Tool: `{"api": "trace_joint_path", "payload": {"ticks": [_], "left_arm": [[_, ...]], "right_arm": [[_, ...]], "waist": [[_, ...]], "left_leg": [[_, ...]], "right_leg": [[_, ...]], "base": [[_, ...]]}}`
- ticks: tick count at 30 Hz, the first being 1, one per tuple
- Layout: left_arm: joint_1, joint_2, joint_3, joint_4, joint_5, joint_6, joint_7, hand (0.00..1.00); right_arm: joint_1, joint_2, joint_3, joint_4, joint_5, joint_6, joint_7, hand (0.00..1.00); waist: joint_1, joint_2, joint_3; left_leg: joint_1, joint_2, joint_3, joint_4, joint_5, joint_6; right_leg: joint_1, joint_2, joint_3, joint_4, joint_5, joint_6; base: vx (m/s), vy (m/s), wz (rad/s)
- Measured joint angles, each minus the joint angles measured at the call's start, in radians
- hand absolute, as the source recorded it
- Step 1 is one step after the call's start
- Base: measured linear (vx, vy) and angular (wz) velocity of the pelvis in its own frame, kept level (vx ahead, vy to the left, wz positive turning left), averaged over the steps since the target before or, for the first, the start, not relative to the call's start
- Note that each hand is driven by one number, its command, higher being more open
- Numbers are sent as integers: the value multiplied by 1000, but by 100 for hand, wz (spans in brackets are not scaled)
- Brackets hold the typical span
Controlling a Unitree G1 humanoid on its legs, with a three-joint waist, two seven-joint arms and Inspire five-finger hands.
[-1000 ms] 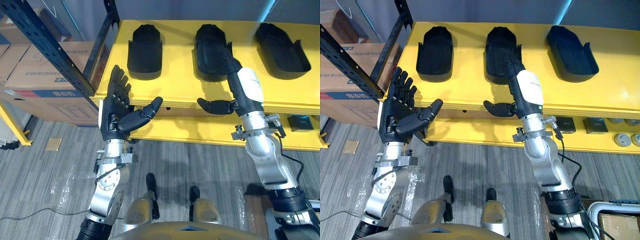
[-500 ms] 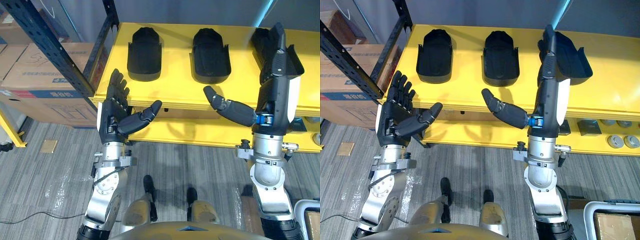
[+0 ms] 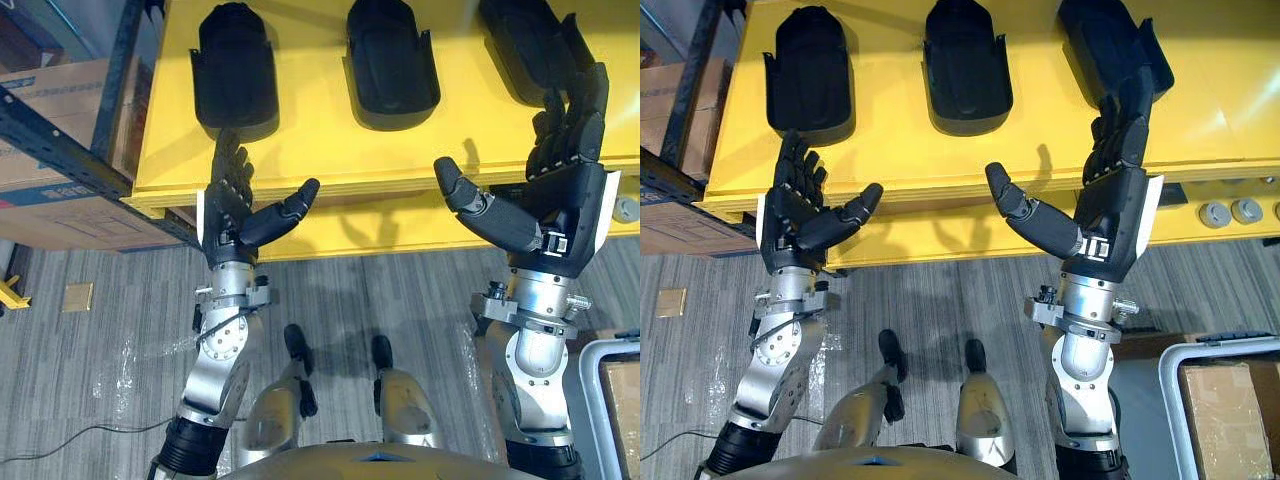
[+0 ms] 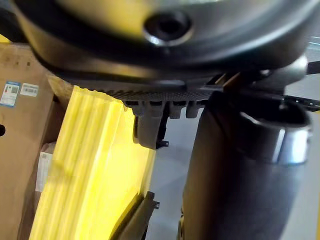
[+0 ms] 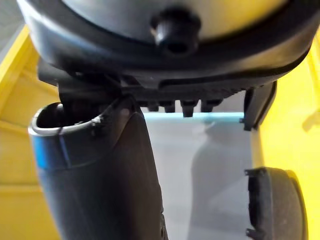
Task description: Walk over and take three plastic housings, then place them on the shelf
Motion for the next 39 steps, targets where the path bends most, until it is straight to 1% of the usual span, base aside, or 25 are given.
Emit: {"api": "trace_joint_path", "payload": {"ticks": [3,5,7,9,12,17,19,24,26,28,30,32,34,39], "left_arm": [[-32,-1,21,25,1,-3,31,100],[-43,-2,40,47,1,-3,52,100],[-62,-3,55,65,3,-4,65,100],[-74,-7,71,68,4,-4,84,100],[-79,-10,75,76,6,-4,103,100],[-109,-10,100,87,14,-4,123,100],[-117,-9,115,103,41,-4,129,100],[-119,-10,128,105,44,-5,141,100],[-120,-10,139,106,44,-5,143,100],[-125,-10,150,112,44,-5,143,100],[-149,-10,156,137,44,-5,149,100],[-154,-10,161,141,44,-5,152,100],[-155,-10,160,141,44,-5,154,100],[-154,-10,160,141,44,-5,152,100]], "right_arm": [[1,0,0,-1,0,0,22,100],[2,0,0,-1,0,0,33,100],[5,0,-3,-1,-1,0,35,100],[5,0,-2,-1,-1,1,42,100],[12,0,-2,-1,-1,2,47,100],[16,1,-2,-1,-2,11,55,100],[18,1,-1,-1,-3,12,62,100],[23,1,-1,-1,-2,13,78,100],[23,1,-2,-1,12,14,127,100],[22,1,1,-1,20,28,177,100],[22,0,11,-1,15,60,200,100],[24,0,48,-1,18,83,204,100],[25,0,70,0,15,91,205,100],[24,4,124,3,-26,95,192,100]], "waist": [[-6,9,13],[-12,10,14],[-25,11,24],[-32,14,33],[-33,17,37],[-34,22,62],[-34,22,63],[-36,22,63],[-36,22,63],[-36,22,63],[-34,22,63],[-35,22,64],[-35,21,64],[-33,20,65]], "left_leg": [[0,0,14,0,0,0],[-1,0,21,0,1,2],[3,0,20,0,1,2],[4,0,22,0,-4,-5],[6,1,27,0,-7,-6],[8,0,38,0,-13,-8],[8,0,44,0,-13,-8],[7,1,45,0,-14,-7],[7,1,46,0,-14,-7],[7,1,46,1,-13,-6],[7,1,45,1,-13,-6],[7,0,45,0,-13,-6],[7,0,45,0,-13,-6],[7,0,45,0,-13,-6]], "right_leg": [[-14,1,20,9,-1,-1],[-23,0,23,14,-1,-1],[-23,0,23,24,-6,-1],[-24,1,24,26,-8,-2],[-25,1,33,26,-9,-2],[-28,2,45,26,-9,-2],[-32,1,47,27,-8,-2],[-36,1,47,29,-8,-1],[-38,1,47,33,-8,-1],[-40,1,47,38,-9,-1],[-40,1,46,39,-9,-1],[-40,1,46,39,-9,-1],[-40,1,46,39,-9,-2],[-40,1,46,39,-9,-2]], "base": [[43,-32,-16],[43,-33,-13],[40,-32,-1],[7,-12,-2],[21,-21,-6],[15,-16,-6],[19,-19,-7],[39,-24,-2],[45,-26,-1],[20,-11,0],[0,0,0],[17,-13,0],[0,0,0],[0,0,0]]}}
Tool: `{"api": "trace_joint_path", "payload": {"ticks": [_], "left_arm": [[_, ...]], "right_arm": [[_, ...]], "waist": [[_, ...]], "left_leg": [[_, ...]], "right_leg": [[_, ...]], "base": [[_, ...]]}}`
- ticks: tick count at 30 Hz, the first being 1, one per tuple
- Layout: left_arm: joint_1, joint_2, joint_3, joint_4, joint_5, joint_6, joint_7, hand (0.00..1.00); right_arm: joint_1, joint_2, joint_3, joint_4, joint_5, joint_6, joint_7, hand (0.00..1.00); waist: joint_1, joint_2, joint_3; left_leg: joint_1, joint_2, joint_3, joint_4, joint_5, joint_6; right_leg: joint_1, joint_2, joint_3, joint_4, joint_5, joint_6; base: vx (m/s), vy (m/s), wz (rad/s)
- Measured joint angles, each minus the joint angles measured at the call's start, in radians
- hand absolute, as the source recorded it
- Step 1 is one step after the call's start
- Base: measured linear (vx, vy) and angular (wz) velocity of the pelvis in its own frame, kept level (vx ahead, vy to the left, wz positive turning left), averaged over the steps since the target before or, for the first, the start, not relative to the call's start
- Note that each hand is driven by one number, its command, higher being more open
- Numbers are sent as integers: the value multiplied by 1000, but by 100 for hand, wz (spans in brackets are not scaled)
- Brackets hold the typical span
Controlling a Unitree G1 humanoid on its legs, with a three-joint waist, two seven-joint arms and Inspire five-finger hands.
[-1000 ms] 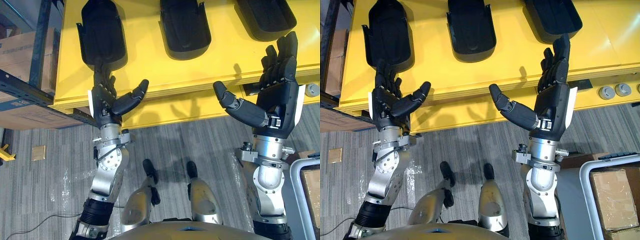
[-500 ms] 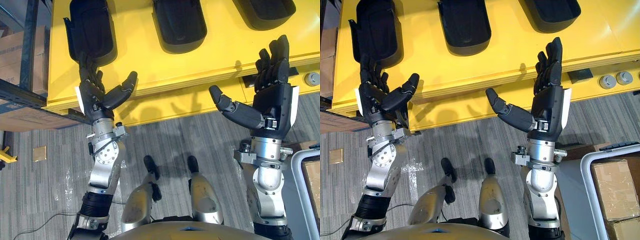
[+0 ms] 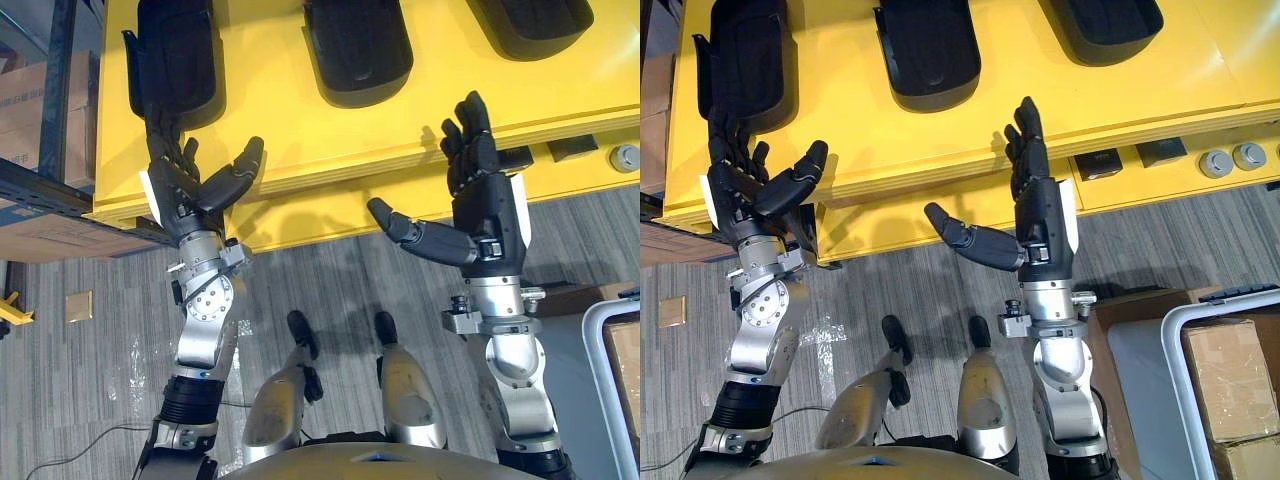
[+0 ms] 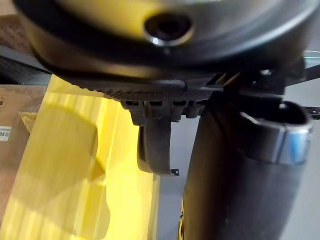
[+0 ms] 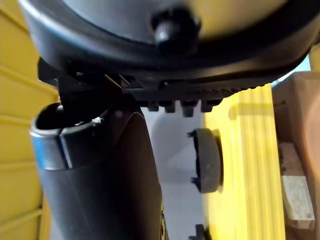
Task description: Walk over and take three plastic housings, then place them on the shelf
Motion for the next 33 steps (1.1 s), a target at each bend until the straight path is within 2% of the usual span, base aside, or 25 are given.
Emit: {"api": "trace_joint_path", "payload": {"ticks": [5,8,13,14,18,26,33], "left_arm": [[36,-3,-8,-19,-1,-17,-44,100],[149,-32,-49,-116,-7,-18,-98,100],[254,-35,-112,-172,-35,-31,-186,100],[281,-39,-137,-191,-47,-46,-207,100],[332,-40,-172,-204,-43,-79,-236,100],[336,-38,-173,-257,-40,-115,-235,100],[327,-38,-174,-281,-45,-121,-223,100]], "right_arm": [[-3,25,33,23,-17,1,-54,100],[10,26,48,28,-34,5,-82,100],[8,26,88,60,-34,7,-105,100],[6,26,105,86,-34,7,-109,100],[5,33,131,142,-34,8,-130,100],[-79,34,147,185,-34,25,-198,100],[-137,47,139,230,-49,52,-236,100]], "waist": [[3,0,0],[3,0,0],[29,-1,-5],[36,-1,-12],[59,-3,-47],[81,-8,-65],[83,-8,-65]], "left_leg": [[1,-1,-4,0,0,0],[15,-1,-24,0,4,5],[52,1,-53,0,4,6],[52,1,-60,0,-1,-2],[51,-1,-76,-3,-1,-2],[27,-1,-98,-3,4,-3],[-3,-4,-106,0,25,13]], "right_leg": [[5,-1,-4,-1,0,0],[38,-2,-27,-18,0,0],[91,-2,-60,-19,-12,-4],[97,-2,-71,-22,-13,-5],[118,-2,-88,-43,-12,-4],[110,-2,-109,-54,-9,-2],[86,-2,-115,-53,1,0]], "base": [[0,0,1],[24,-8,17],[36,-17,19],[17,-12,21],[18,0,15],[8,-2,8],[38,-13,4]]}}
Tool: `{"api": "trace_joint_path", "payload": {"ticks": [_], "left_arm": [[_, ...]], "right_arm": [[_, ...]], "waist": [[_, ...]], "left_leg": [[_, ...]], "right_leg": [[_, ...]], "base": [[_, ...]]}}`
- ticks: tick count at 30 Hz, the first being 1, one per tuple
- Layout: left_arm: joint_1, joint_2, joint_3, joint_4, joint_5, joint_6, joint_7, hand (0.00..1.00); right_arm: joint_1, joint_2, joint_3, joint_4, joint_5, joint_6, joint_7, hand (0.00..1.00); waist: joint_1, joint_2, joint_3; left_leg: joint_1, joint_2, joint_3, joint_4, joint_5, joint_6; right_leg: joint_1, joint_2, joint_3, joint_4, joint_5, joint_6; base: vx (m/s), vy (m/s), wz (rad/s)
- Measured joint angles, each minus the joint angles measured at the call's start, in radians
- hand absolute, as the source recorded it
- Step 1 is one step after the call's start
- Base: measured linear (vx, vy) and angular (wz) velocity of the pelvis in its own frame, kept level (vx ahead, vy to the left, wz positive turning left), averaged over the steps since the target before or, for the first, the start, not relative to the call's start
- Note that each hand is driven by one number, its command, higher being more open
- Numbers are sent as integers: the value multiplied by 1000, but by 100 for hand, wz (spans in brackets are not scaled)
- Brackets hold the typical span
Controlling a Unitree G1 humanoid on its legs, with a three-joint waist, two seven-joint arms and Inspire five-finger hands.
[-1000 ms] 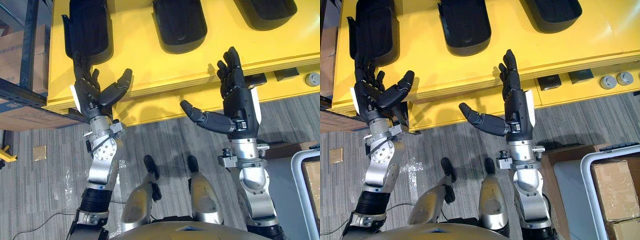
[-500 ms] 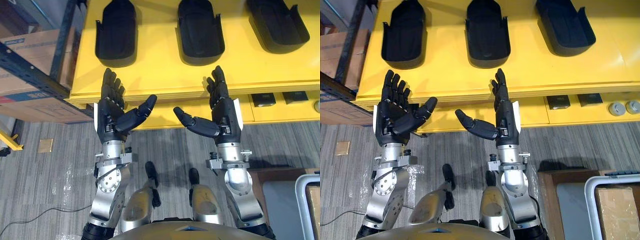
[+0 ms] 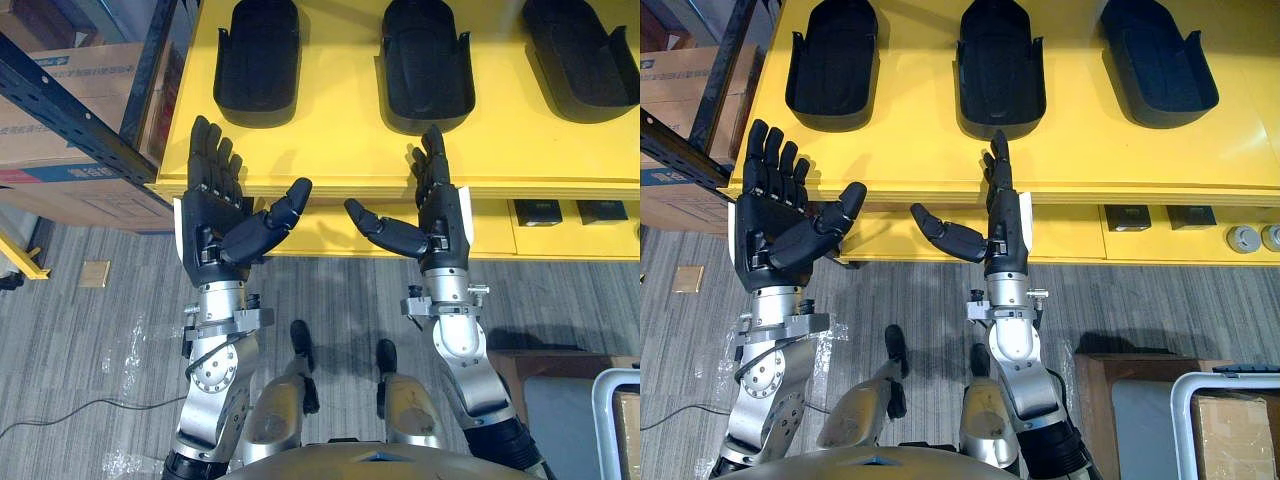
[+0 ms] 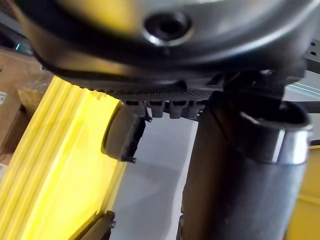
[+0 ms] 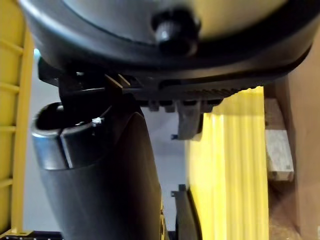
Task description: Walk over and take three plastic housings, then place them on the shelf
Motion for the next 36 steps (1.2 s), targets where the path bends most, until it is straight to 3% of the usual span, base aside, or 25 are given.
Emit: {"api": "trace_joint_path", "payload": {"ticks": [15,36], "left_arm": [[-17,-3,2,3,-2,0,3,100],[-79,-24,11,16,-1,14,-1,100]], "right_arm": [[-132,18,-32,90,-5,21,-65,100],[-257,18,-72,164,-8,29,-38,100]], "waist": [[2,1,6],[5,14,41]], "left_leg": [[-27,2,-15,-1,3,-14],[-28,2,-35,-1,11,-14]], "right_leg": [[-38,0,-19,36,-10,-13],[-36,0,-33,46,-15,-18]], "base": [[1,-6,2],[14,-9,1]]}}
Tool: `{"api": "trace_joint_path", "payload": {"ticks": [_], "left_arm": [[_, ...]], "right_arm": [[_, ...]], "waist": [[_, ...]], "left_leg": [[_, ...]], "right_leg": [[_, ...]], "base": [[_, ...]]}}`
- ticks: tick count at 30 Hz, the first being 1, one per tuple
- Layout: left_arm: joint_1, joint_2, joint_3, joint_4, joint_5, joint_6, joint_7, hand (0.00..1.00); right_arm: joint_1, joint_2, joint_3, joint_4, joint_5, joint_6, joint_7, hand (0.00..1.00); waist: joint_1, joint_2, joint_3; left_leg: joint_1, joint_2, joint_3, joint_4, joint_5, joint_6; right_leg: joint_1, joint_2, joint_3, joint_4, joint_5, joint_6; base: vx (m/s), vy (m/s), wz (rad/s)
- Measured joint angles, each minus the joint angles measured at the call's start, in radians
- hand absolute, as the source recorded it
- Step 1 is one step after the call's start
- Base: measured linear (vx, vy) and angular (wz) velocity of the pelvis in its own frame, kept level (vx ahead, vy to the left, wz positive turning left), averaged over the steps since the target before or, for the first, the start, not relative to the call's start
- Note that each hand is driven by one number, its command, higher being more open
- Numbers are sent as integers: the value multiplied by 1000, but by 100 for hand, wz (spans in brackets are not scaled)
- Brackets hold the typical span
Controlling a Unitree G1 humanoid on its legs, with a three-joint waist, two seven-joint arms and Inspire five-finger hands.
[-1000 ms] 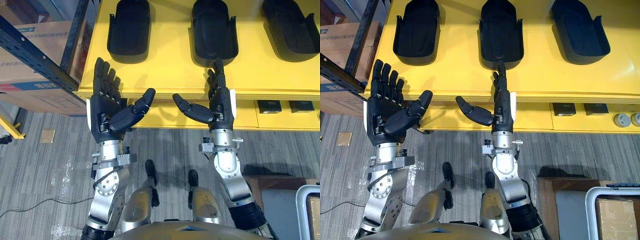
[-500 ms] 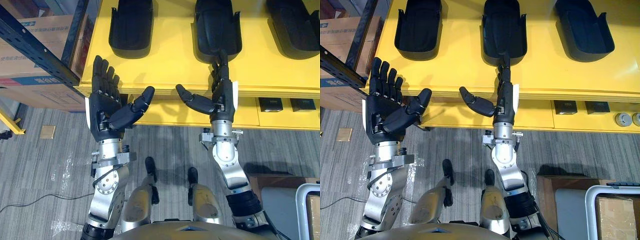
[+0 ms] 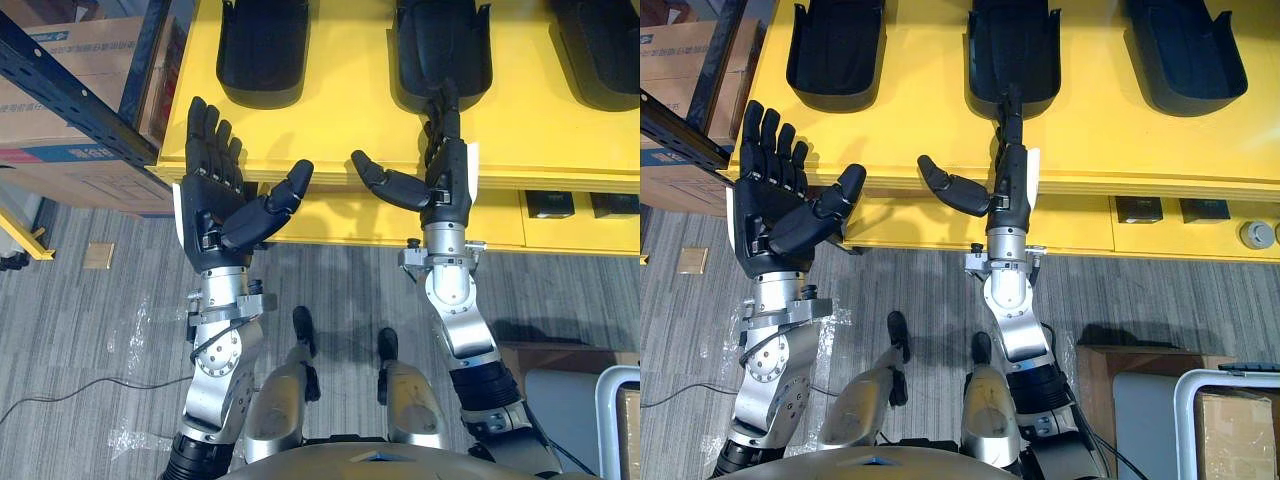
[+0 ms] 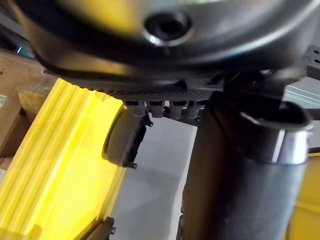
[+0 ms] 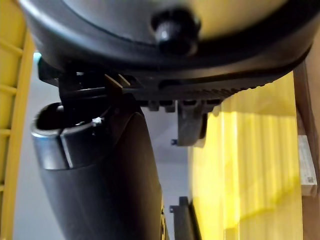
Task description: Walk over and take three plastic housings, then place them on the shelf
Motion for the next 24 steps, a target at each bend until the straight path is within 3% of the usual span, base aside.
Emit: {"api": "trace_joint_path", "payload": {"ticks": [17,24], "left_arm": [[-3,0,3,12,0,0,-15,100],[0,0,-5,12,0,0,-29,100]], "right_arm": [[-53,-1,-16,47,-35,-11,3,100],[175,12,16,-145,-34,-28,30,100]], "waist": [[1,4,18],[4,3,17]], "left_leg": [[-2,1,-3,-3,5,-1],[21,2,30,0,0,2]], "right_leg": [[0,0,-8,7,-8,-7],[13,0,14,-4,-1,3]], "base": [[3,-4,1],[14,-5,-9]]}}
